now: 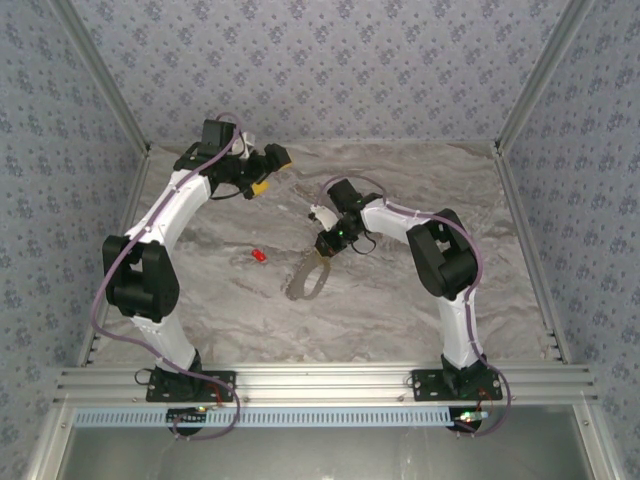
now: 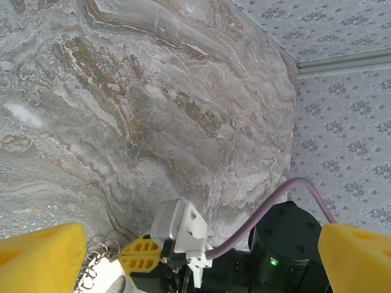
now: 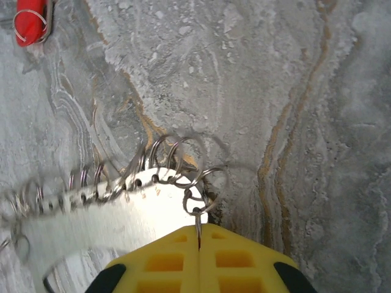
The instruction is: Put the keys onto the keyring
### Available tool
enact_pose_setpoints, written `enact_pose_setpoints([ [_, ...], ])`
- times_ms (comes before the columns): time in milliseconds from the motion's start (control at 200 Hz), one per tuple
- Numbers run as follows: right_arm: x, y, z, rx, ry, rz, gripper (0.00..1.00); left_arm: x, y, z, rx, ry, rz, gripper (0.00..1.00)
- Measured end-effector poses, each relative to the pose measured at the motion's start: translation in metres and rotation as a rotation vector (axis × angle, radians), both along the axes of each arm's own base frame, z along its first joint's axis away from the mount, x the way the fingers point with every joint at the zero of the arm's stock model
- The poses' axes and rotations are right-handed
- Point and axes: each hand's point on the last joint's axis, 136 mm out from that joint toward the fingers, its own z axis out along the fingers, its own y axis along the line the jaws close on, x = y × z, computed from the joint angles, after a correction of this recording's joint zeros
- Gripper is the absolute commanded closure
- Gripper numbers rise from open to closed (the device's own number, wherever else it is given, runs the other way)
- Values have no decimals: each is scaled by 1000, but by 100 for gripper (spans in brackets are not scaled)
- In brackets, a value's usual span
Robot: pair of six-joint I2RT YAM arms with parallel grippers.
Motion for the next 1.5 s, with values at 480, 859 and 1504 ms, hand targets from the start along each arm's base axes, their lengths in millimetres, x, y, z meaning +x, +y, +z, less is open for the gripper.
enact_pose_setpoints([
  [480, 1, -19, 82, 95, -67, -70, 100, 2, -5, 9, -39, -15, -13, 2],
  [859, 1, -41, 215, 287, -229, -177, 100, 1, -30, 87, -136, -173, -117, 19],
  [1504, 50, -75, 354, 750, -265, -376, 100, -32, -94, 185, -265, -445, -409, 58],
])
